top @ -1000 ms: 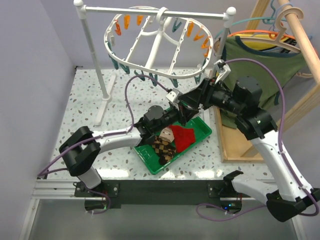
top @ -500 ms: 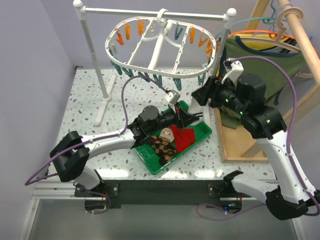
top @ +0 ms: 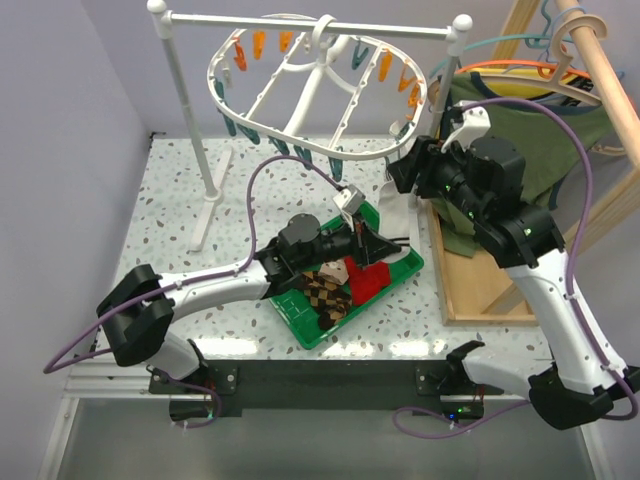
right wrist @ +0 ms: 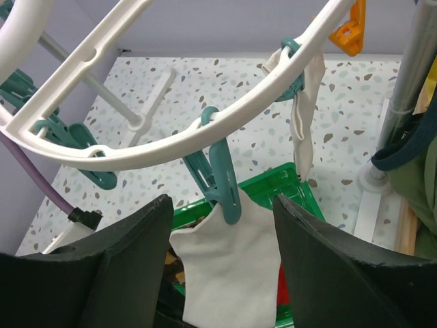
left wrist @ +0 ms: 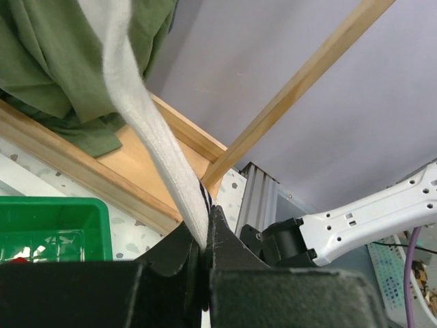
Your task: Remove the socks clipped to the hanger
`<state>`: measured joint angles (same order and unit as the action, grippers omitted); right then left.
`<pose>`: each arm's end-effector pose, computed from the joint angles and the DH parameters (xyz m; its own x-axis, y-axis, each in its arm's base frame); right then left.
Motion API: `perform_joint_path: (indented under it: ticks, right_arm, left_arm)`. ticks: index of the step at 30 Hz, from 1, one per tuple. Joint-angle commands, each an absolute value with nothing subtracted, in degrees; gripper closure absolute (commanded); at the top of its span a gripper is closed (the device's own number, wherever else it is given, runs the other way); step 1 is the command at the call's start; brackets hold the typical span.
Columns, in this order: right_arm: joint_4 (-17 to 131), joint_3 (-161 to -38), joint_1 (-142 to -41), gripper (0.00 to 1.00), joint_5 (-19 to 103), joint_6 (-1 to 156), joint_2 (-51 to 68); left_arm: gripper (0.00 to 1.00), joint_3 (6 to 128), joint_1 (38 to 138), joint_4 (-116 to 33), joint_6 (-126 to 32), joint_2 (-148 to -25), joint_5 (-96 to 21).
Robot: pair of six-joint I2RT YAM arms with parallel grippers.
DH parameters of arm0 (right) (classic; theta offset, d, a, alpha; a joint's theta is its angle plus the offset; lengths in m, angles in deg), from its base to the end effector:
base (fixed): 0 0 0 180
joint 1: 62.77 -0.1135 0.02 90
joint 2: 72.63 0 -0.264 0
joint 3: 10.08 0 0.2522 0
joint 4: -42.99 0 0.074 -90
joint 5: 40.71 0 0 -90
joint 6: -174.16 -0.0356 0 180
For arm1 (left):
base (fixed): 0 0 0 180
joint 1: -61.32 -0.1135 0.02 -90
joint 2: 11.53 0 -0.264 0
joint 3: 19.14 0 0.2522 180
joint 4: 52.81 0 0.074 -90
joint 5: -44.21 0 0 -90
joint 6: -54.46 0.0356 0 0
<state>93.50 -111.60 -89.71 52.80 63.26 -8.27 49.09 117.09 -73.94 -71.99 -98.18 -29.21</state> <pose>0.1912 0.0947 0.4786 -0.3347 0.2293 -0.9140 -0.2994 0.8938 0.3339 0.1895 -0.2966 0.3025 -0.5447 -0.2117 -0.8115 0.7822 0.2209 -0.5826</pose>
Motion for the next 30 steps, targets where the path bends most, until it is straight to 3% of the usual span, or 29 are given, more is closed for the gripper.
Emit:
perform_joint_path:
  ticks: [1,10,25,30]
  right_arm:
    - [90.8,-114.4,-92.5,0.37,56.9,65.4,-6.2]
    - [91.9,-116.5,-101.3,0.46,69.9,70.4,-3.8]
    - [98.0,-125.3,-111.5,0.47,87.1,74.0,4.4]
    - [97.8,-125.2,-112.3,0.53,89.8,74.3,4.5]
  left_arm:
    - [1.00,51.2,117.7,-74.9,-74.1,-97.1,-27.4]
    - [1.00,52.1,118.9,-73.8,-75.1,-98.1,-27.2]
    - [1.00,53.5,120.5,-72.4,-74.8,-99.0,-27.6]
    - [1.00,53.7,120.6,-71.2,-74.4,-98.5,-27.9]
